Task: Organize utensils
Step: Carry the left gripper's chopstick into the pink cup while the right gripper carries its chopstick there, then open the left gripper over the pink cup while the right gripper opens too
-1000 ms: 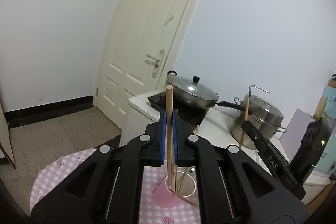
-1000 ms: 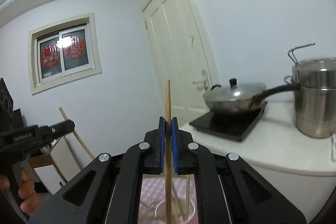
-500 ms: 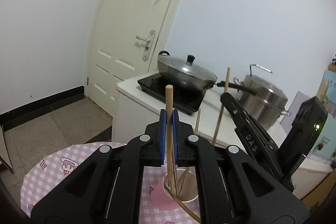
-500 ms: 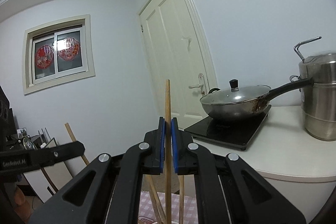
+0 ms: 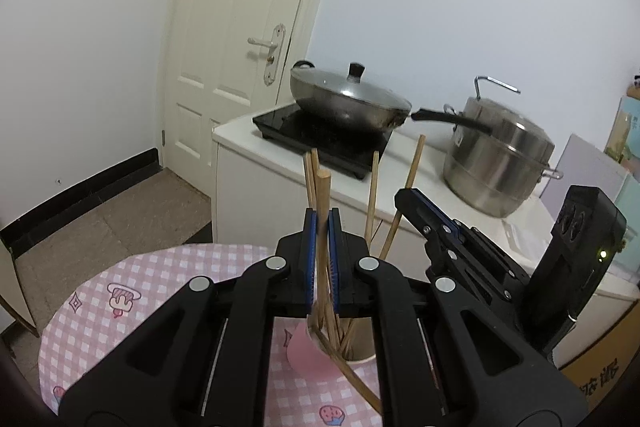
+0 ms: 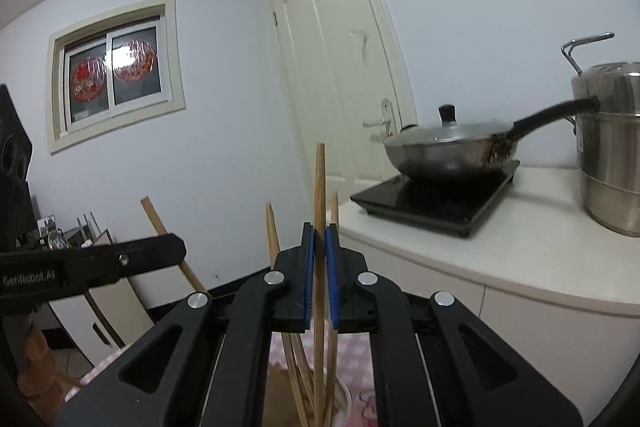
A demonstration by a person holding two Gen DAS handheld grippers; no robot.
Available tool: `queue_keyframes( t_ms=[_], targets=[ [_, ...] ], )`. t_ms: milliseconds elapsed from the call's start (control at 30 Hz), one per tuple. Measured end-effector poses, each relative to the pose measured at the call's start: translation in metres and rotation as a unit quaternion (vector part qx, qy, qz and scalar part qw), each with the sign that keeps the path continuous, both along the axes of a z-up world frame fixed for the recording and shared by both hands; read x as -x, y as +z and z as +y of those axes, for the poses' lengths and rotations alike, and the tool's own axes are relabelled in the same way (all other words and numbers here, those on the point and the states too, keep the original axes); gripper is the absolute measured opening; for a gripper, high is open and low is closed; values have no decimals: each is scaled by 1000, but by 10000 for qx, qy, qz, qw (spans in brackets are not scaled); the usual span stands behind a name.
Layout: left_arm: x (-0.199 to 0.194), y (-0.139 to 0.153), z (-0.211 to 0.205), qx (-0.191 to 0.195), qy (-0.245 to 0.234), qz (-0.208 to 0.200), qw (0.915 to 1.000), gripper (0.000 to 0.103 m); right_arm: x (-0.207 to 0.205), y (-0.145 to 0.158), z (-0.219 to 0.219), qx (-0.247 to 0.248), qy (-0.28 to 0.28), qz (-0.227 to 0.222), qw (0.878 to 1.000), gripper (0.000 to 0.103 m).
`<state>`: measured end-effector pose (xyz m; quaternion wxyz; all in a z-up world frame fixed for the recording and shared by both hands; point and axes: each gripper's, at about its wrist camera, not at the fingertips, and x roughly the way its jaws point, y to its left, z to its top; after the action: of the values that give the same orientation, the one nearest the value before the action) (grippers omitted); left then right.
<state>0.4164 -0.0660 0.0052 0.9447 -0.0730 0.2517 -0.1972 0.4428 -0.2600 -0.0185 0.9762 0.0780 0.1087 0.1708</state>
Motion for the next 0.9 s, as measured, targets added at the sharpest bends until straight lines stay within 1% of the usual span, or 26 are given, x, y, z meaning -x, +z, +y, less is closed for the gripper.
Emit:
queue_keyframes(
  t_ms=[133, 233, 333, 367, 400, 433, 467, 500, 567, 633, 733, 767, 800, 900],
  targets=[
    [2, -7, -3, -134, -49, 168, 9998, 7, 6, -11, 0, 93, 35, 209, 9997, 5],
    [6, -10, -5, -284, -55, 217, 9993, 7, 7, -19, -1, 51, 43, 409, 9991, 5],
    [9, -12, -7, -437, -49, 310, 9986, 8, 9, -22, 0, 37, 27, 501, 9987, 5],
    [9, -12, -7, -462, -44, 337, 9984, 14, 9, -23, 0, -13, 53, 570, 9984, 5],
    [9, -12, -7, -473, -41, 356, 9982, 32, 10, -23, -1, -42, 75, 609, 9981, 6],
    [11, -13, -6, -472, -18, 355, 9983, 48, 11, -23, -1, -65, 82, 661, 9978, 7],
    [14, -12, -5, -451, 53, 301, 9985, 70, 12, -23, -2, -89, 90, 686, 9976, 8],
    [17, -11, -3, -436, 94, 212, 9988, 70, 14, -22, -3, -129, 104, 718, 9973, 9],
    [21, -10, -4, -509, 70, 221, 9984, 70, 18, -20, -5, -172, 73, 733, 9971, 10],
    [24, -9, -4, -538, 77, 244, 9982, 70, 22, -17, -7, -184, 73, 743, 9970, 14],
    [30, -6, -1, -529, 90, 248, 9983, 70, 30, -13, -11, -190, 76, 775, 9968, 24],
    [33, -4, 2, -523, 109, 245, 9983, 70, 34, -11, -12, -190, 58, 776, 9968, 29],
    [36, -3, 4, -513, 114, 247, 9983, 70, 36, -10, -13, -189, 46, 781, 9968, 31],
    [47, 0, 11, -497, 127, 233, 9984, 70, 48, -6, -14, -143, 52, 809, 9966, 31]
  ],
)
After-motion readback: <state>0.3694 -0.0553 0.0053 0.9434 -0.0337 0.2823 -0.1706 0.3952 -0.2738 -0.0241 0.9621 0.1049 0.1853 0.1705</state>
